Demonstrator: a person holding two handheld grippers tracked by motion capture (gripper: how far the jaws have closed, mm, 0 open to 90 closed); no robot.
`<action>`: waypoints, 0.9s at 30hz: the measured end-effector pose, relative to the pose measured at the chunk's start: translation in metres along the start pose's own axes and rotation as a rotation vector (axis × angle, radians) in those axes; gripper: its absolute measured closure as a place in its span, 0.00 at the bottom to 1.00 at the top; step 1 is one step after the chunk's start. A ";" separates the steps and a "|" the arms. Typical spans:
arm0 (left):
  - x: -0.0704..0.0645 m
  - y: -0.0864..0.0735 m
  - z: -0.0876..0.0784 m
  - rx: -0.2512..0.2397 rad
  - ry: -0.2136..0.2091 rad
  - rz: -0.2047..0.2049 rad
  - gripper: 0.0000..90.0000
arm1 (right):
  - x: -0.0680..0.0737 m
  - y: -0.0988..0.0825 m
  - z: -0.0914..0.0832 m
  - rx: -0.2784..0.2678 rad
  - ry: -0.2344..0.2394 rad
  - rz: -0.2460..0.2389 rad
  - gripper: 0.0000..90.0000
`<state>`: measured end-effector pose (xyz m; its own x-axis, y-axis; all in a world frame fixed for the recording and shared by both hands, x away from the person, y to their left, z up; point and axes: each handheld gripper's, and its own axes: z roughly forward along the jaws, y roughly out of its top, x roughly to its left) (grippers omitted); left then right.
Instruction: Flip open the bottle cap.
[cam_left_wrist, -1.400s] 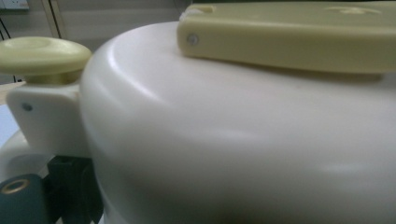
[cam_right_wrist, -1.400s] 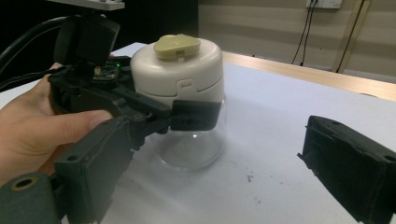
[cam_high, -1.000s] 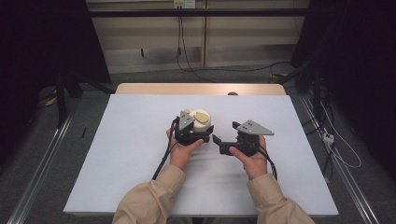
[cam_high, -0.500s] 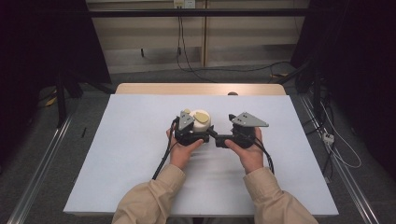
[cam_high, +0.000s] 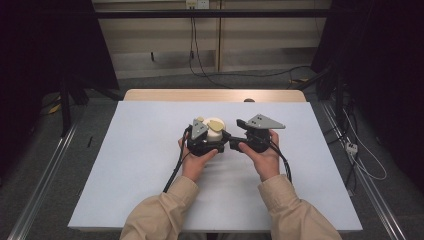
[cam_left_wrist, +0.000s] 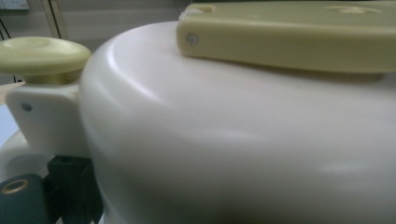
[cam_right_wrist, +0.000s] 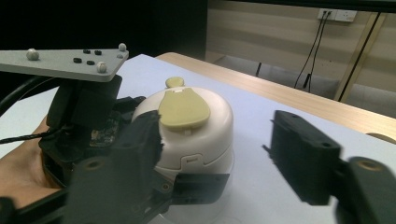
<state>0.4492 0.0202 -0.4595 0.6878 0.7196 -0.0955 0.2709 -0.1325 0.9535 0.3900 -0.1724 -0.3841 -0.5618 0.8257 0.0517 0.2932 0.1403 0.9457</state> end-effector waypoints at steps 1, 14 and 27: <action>0.000 0.000 0.000 0.000 0.000 0.001 0.07 | 0.000 0.000 0.000 0.001 0.006 0.001 0.50; 0.000 0.000 0.000 0.001 0.001 0.001 0.07 | 0.001 -0.002 0.003 0.049 0.048 0.016 1.00; 0.000 0.000 0.000 0.002 0.001 0.001 0.07 | 0.005 -0.001 0.012 0.117 0.063 -0.020 1.00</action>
<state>0.4490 0.0198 -0.4593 0.6876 0.7200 -0.0940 0.2715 -0.1348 0.9529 0.3963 -0.1613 -0.3885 -0.6148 0.7866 0.0565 0.3676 0.2224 0.9030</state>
